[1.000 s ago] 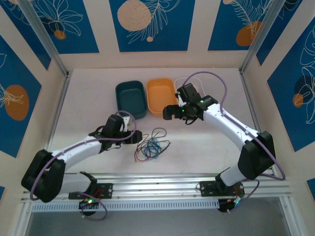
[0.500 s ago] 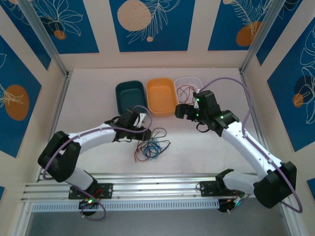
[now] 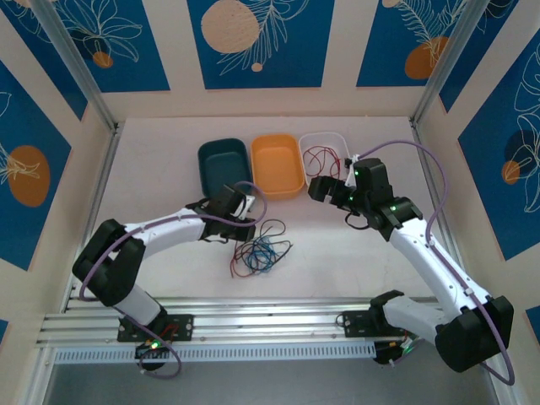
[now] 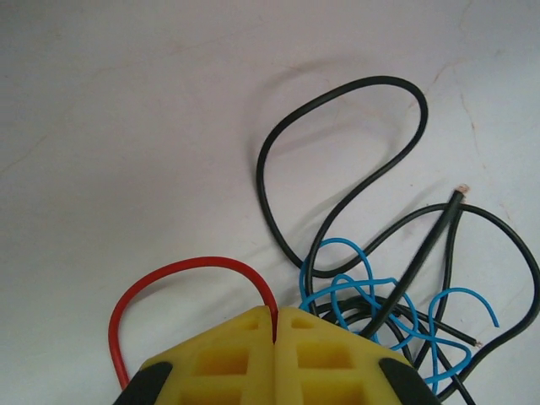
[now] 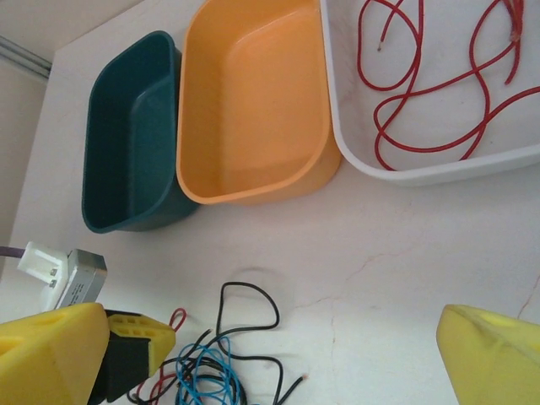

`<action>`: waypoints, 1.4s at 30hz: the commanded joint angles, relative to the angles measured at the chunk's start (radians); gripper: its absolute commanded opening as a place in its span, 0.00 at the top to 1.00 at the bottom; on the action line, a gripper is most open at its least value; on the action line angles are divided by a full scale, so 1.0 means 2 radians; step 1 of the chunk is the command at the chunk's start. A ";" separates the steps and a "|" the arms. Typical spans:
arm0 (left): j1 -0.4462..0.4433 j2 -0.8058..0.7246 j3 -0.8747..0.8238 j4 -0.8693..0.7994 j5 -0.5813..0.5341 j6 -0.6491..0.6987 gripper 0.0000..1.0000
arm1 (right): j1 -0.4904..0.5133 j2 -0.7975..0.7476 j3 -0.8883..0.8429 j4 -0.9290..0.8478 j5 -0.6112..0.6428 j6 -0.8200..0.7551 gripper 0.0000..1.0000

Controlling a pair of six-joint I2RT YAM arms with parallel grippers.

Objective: Untangle the cables

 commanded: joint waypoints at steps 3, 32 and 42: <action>-0.006 -0.065 0.016 -0.022 -0.051 0.022 1.00 | 0.000 0.020 0.000 0.009 -0.055 -0.005 0.10; -0.030 -0.184 -0.093 0.262 0.054 0.242 1.00 | 0.076 0.161 0.110 0.020 -0.201 0.148 0.16; -0.040 -0.153 -0.083 0.277 0.059 0.248 1.00 | 0.105 0.214 0.118 0.044 -0.219 0.167 0.56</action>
